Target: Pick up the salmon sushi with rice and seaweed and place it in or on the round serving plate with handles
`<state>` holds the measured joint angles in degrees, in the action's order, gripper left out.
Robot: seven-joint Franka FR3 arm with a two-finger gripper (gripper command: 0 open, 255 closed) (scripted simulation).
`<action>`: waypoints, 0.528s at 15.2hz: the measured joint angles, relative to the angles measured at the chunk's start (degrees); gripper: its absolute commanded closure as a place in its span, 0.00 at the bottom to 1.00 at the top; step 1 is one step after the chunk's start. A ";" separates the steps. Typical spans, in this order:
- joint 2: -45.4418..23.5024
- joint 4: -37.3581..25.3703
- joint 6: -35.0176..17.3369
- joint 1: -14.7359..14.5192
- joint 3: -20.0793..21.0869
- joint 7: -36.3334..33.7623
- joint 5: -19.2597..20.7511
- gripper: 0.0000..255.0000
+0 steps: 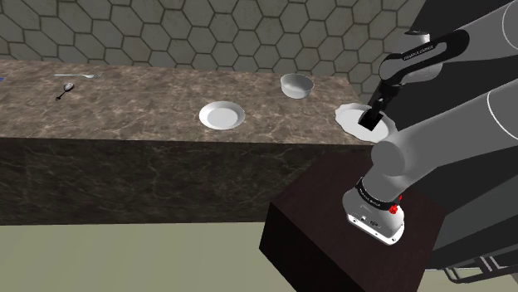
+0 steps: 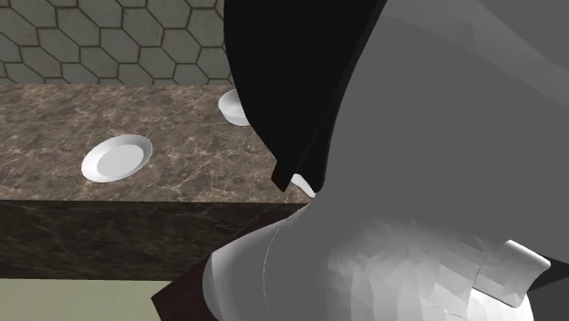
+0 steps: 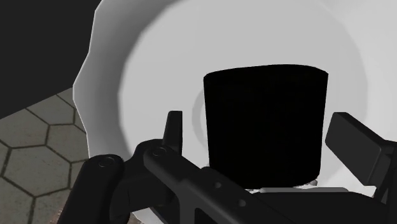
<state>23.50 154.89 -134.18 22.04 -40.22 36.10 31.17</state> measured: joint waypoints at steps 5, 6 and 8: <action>3.96 -1.98 5.86 0.16 2.39 -0.16 -0.84 0.00; 5.13 -2.62 7.70 0.26 3.04 -0.08 -1.07 0.00; 5.98 -3.14 9.16 0.33 3.56 -0.02 -1.29 0.00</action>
<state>29.48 151.75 -125.02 22.37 -36.66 36.08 29.88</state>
